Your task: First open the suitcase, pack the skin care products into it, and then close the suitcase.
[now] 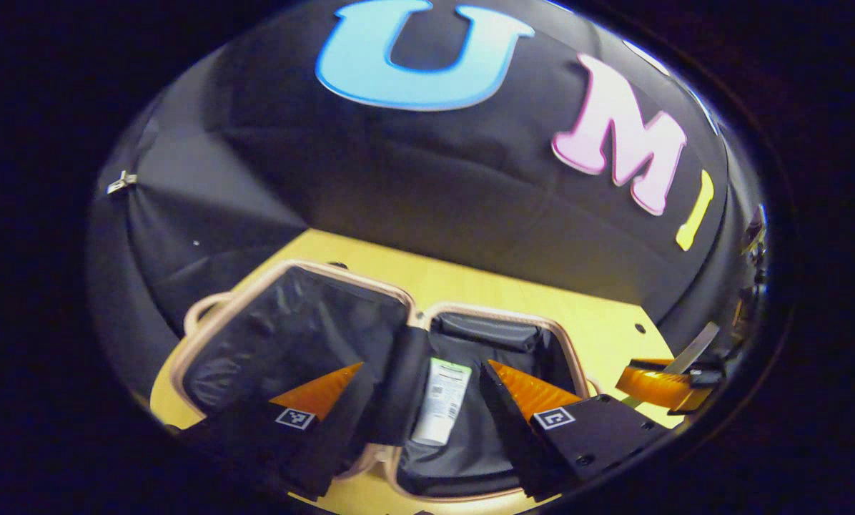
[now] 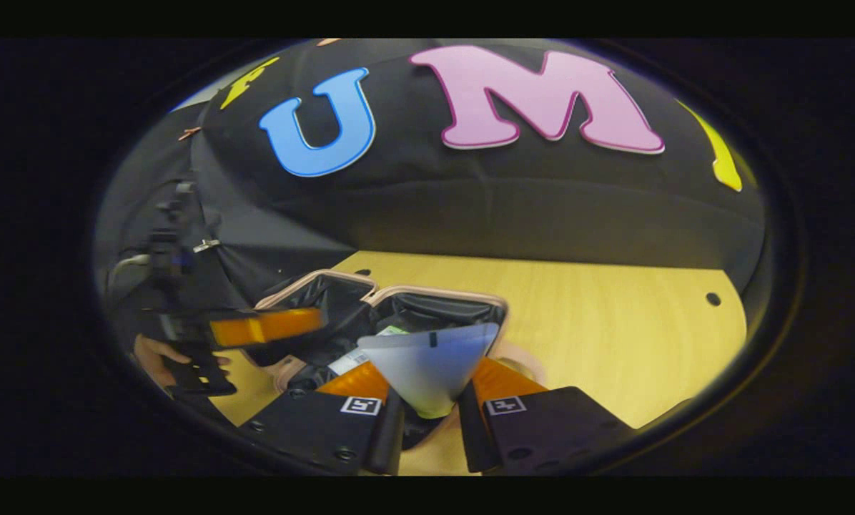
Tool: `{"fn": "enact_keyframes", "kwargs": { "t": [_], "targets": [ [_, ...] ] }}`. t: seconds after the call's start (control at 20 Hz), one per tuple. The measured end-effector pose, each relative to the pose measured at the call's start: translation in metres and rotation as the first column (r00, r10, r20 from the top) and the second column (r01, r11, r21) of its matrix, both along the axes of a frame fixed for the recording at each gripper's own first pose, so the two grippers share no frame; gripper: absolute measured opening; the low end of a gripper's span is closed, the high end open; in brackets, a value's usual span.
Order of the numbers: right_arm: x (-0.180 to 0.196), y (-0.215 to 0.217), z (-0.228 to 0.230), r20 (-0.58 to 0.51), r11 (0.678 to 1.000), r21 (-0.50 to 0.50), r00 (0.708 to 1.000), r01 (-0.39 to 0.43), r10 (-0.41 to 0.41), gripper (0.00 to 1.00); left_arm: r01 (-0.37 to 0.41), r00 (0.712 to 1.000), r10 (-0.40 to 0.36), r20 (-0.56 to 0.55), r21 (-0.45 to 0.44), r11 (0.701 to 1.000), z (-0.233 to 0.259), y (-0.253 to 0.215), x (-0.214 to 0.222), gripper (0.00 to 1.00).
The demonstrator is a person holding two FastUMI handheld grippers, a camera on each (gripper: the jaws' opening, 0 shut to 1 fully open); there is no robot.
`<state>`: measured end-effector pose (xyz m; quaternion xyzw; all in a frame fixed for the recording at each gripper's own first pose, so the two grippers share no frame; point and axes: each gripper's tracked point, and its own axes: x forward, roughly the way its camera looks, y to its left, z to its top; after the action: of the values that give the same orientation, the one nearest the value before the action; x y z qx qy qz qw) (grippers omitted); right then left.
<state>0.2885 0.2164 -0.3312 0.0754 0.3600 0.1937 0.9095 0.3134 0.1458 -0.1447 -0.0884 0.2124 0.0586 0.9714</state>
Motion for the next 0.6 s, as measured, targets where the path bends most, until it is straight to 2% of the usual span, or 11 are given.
{"fn": "enact_keyframes", "kwargs": {
  "t": [0.05, 0.25, 0.35, 0.45, 0.5, 0.55, 0.6],
  "targets": [
    [0.0, 0.011, -0.015, -0.045, 1.0, -0.012, 0.999, 0.0, 0.0, 0.38, -0.046, 0.998, 0.046, 0.034, 0.006, 0.999, 0.009, 0.019, -0.018, 0.96],
    [-0.001, 0.045, -0.087, -0.223, 0.997, -0.08, 0.974, 0.019, -0.036, 0.38, -0.123, 0.986, 0.127, 0.109, -0.049, 0.991, 0.035, 0.076, -0.074, 0.96],
    [-0.006, 0.05, -0.117, -0.299, 0.991, -0.123, 0.951, 0.045, -0.08, 0.38, -0.165, 0.982, 0.168, 0.088, -0.032, 0.986, 0.029, 0.11, -0.105, 0.96],
    [-0.006, 0.053, -0.13, -0.32, 0.986, -0.151, 0.94, 0.071, -0.117, 0.39, -0.203, 0.978, 0.203, 0.05, -0.017, 0.979, 0.019, 0.136, -0.13, 0.96],
    [-0.006, 0.052, -0.135, -0.322, 0.982, -0.172, 0.937, 0.082, -0.135, 0.3, -0.217, 0.975, 0.217, 0.038, -0.017, 0.976, 0.014, 0.145, -0.135, 0.96],
    [-0.004, 0.053, -0.133, -0.311, 0.979, -0.182, 0.939, 0.096, -0.149, 0.38, -0.23, 0.973, 0.231, 0.024, -0.021, 0.973, 0.007, 0.153, -0.139, 0.96],
    [0.001, 0.054, -0.133, -0.295, 0.976, -0.188, 0.941, 0.112, -0.165, 0.4, -0.248, 0.969, 0.248, 0.011, -0.024, 0.969, 0.003, 0.162, -0.143, 0.96]
  ]
}}
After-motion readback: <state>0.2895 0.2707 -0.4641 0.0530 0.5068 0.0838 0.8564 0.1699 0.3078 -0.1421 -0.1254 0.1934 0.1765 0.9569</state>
